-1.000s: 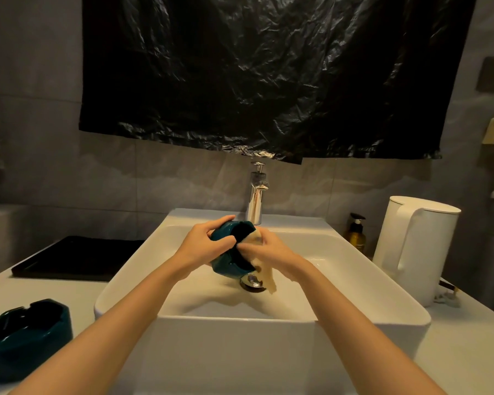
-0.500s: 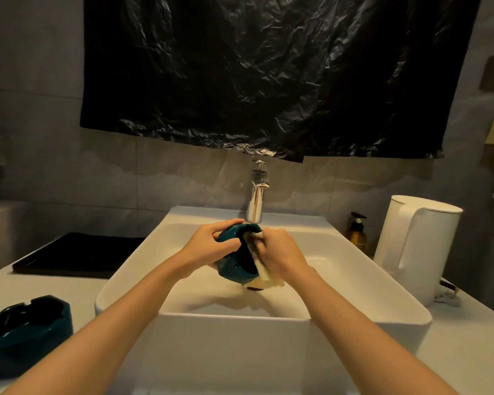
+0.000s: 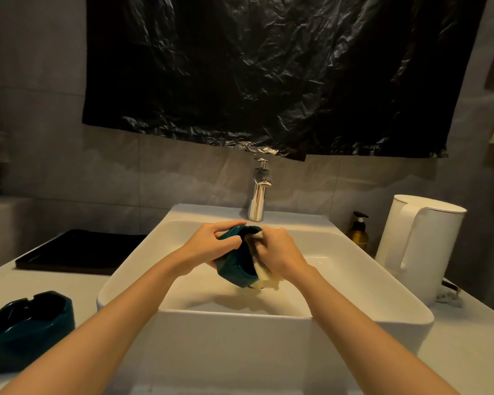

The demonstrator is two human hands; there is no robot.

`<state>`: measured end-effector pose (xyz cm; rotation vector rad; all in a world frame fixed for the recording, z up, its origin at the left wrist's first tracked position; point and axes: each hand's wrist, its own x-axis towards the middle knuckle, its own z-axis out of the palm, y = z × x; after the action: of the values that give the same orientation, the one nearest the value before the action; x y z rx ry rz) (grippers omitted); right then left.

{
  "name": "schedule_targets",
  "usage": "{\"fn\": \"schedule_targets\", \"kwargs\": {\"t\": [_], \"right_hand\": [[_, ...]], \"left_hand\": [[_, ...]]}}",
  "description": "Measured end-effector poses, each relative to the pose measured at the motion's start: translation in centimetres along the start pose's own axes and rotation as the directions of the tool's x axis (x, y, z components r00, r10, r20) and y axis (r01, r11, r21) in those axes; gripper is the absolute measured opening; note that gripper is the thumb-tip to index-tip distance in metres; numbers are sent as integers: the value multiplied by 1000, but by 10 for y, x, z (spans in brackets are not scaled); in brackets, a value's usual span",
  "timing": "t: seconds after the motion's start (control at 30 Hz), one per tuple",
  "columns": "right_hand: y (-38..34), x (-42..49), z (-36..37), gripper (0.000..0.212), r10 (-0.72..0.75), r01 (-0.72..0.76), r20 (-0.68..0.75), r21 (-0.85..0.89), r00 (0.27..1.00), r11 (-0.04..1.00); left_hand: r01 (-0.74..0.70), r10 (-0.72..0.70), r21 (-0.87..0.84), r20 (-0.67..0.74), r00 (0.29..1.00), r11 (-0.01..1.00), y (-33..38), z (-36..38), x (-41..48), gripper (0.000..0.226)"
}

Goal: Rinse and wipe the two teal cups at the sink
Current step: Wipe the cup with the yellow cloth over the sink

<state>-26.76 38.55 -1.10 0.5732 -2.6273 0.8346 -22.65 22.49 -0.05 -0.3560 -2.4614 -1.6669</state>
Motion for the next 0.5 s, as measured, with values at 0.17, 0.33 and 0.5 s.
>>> {"fn": "schedule_targets", "kwargs": {"t": [0.17,0.33,0.5], "right_hand": [[-3,4,4,46,131,-169,190,198,973,965],[-2,0,2,26,21,-21,16,52,1000,998],[-4,4,4,18,102,-95,-143,50,984,994]], "left_hand": [[16,-16,71,-4,1000,997,-2,2,1,38],[36,-36,-15,-2,999,999,-1,2,3,35],[29,-33,-191,-18,999,981,3,1,6,55]]}}
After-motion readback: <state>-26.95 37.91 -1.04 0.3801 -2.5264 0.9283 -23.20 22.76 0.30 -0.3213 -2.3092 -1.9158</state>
